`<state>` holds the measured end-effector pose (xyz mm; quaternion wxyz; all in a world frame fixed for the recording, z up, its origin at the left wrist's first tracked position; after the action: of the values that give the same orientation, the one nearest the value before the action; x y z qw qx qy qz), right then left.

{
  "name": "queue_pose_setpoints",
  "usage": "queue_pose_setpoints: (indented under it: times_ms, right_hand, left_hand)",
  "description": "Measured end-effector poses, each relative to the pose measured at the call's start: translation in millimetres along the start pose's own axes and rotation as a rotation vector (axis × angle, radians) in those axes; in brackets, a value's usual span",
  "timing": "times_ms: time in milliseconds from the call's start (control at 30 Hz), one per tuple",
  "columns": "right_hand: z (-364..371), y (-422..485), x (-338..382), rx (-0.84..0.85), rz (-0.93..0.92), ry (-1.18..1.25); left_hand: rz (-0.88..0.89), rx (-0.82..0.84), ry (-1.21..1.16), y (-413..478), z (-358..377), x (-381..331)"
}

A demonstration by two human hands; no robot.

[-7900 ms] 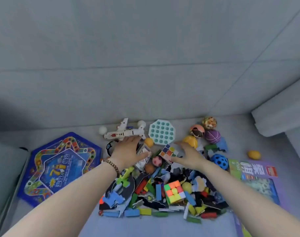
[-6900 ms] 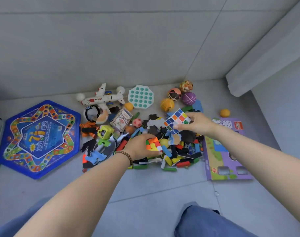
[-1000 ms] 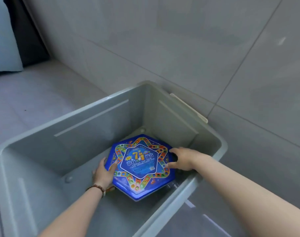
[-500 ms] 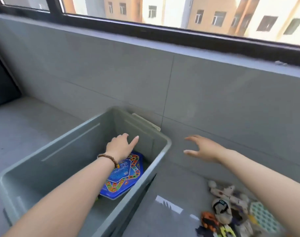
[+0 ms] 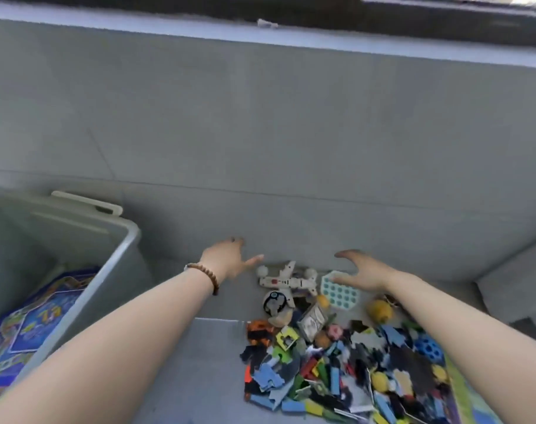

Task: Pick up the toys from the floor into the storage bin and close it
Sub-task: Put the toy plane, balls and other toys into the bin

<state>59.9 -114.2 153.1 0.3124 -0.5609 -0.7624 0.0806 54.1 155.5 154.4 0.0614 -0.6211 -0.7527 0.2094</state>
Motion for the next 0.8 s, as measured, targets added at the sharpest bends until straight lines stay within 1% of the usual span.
queue_pose_setpoints:
  times_ms: [100, 167, 233, 333, 400, 500, 633, 700, 800]
  right_hand:
    - [38, 19, -38, 0.042, 0.045, 0.078]
    - [67, 34, -57, 0.095, 0.084, 0.172]
    - [98, 49, -76, 0.156, 0.146, 0.266]
    - [134, 68, -93, 0.235, 0.170, 0.327]
    - [154, 79, -101, 0.250, 0.178, 0.356]
    - [179, 93, -105, 0.205, 0.156, 0.376]
    - [194, 106, -112, 0.071, 0.160, 0.264]
    - [195, 109, -112, 0.010, 0.157, 0.251]
    - [196, 111, -113, -0.064, 0.133, 0.293]
  left_hand:
    - [0.068, 0.123, 0.053, 27, 56, -26]
    - [0.073, 0.223, 0.041, 43, 94, -33]
    - [0.060, 0.331, -0.010, 59, 132, -34]
    - [0.106, 0.427, -0.149, 69, 166, -40]
    - [0.135, 0.481, -0.262, 74, 187, -43]
    - [0.171, 0.495, -0.334, 78, 216, -41]
    - [0.102, 0.416, -0.386, 86, 244, -26]
    - [0.096, 0.380, -0.468, 87, 246, -27]
    - [0.076, 0.395, -0.650, 90, 246, -30]
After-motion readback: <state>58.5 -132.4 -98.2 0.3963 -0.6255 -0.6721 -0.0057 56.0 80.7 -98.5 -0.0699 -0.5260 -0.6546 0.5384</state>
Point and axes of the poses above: each hand's wrist, its own y-axis towards the middle knuckle, its own z-axis out of the palm, x = y × z, the point moved 7 cm from there along y, towards the middle knuckle, and after that the axes turned 9 degrees about -z, right-handed, at the moved point
